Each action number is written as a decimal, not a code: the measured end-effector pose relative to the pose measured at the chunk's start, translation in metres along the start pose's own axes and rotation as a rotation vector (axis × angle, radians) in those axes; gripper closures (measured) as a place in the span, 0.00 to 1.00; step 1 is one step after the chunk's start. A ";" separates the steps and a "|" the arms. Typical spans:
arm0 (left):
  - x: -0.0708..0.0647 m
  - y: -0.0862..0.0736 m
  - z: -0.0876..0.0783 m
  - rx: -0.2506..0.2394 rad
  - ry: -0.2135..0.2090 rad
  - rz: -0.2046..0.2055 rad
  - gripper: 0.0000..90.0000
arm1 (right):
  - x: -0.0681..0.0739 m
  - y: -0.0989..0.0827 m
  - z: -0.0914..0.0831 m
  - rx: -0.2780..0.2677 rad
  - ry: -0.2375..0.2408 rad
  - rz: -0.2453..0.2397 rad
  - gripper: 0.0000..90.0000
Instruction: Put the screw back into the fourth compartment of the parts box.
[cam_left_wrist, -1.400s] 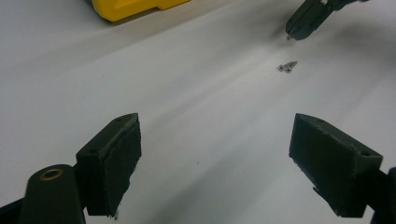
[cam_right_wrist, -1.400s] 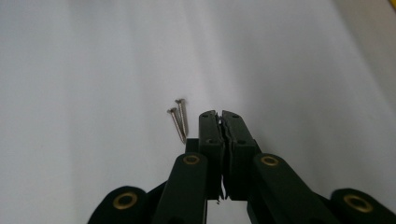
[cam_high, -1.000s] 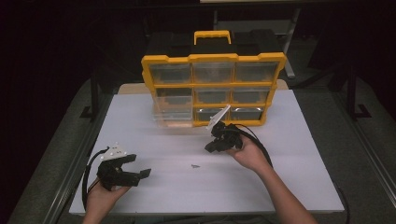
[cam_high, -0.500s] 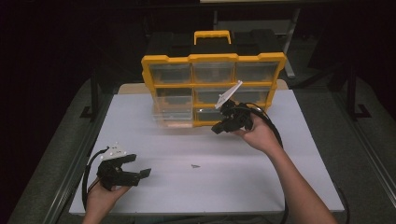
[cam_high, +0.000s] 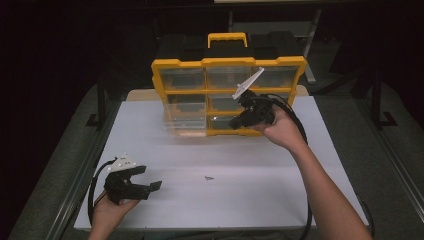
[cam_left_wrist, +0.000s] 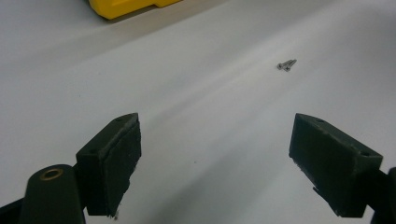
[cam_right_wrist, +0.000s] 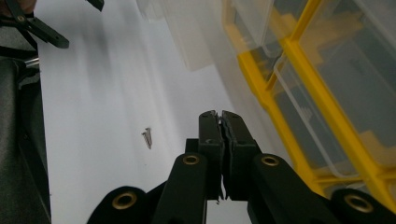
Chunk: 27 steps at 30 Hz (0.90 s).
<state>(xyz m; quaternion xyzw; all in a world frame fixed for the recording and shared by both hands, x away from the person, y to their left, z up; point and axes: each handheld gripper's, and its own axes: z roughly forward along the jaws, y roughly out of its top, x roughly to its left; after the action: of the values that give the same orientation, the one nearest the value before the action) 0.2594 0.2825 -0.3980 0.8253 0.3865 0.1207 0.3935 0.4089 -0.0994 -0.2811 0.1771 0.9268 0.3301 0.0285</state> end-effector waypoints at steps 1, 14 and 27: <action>0.000 0.000 0.000 0.001 0.000 0.000 0.18 | 0.000 0.003 -0.002 0.002 -0.002 0.000 0.96; 0.000 0.000 0.001 -0.006 0.000 -0.001 0.18 | 0.001 0.046 -0.027 -0.028 -0.020 -0.031 0.96; 0.000 0.000 0.000 0.003 -0.005 0.004 0.18 | 0.012 0.100 -0.013 -0.023 -0.001 -0.117 0.96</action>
<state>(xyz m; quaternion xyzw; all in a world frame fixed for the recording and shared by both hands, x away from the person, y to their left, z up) 0.2599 0.2825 -0.3981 0.8270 0.3838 0.1189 0.3932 0.4264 -0.0313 -0.2078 0.1225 0.9316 0.3385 0.0502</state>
